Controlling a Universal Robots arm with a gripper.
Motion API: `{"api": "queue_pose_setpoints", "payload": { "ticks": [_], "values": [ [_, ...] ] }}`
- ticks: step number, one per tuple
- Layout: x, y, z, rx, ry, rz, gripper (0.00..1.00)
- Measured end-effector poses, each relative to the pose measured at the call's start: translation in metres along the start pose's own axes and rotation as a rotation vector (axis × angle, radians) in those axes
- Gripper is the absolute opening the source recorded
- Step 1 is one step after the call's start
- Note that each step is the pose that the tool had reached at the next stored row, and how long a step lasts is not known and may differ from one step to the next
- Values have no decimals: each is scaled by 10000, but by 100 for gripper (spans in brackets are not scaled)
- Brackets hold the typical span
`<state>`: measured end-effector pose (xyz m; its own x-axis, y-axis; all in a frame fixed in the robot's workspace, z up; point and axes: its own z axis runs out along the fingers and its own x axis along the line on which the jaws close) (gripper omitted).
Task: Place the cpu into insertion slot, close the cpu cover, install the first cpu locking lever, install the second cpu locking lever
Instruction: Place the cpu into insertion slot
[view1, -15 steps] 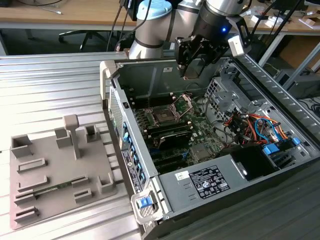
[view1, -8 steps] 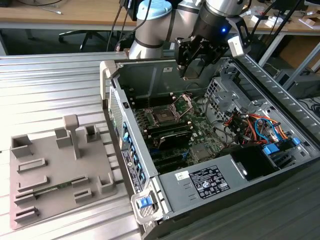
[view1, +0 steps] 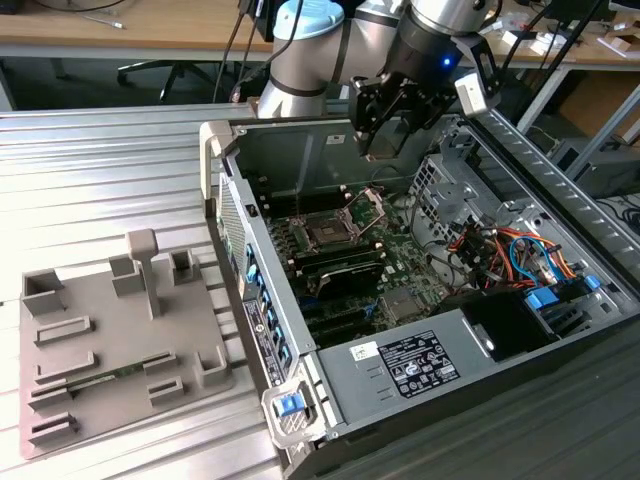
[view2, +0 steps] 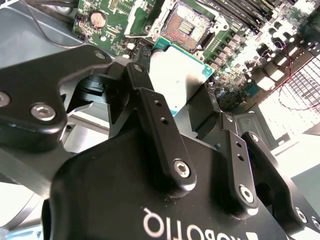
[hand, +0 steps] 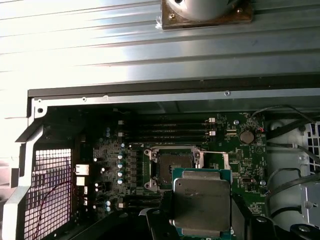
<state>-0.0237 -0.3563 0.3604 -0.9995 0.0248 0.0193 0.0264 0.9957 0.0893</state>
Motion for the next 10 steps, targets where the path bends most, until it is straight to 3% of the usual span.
{"api": "queue_pose_setpoints", "payload": {
  "ticks": [10],
  "values": [
    [-1, -3, 30, -1, 0, 0, 54]
  ]
}}
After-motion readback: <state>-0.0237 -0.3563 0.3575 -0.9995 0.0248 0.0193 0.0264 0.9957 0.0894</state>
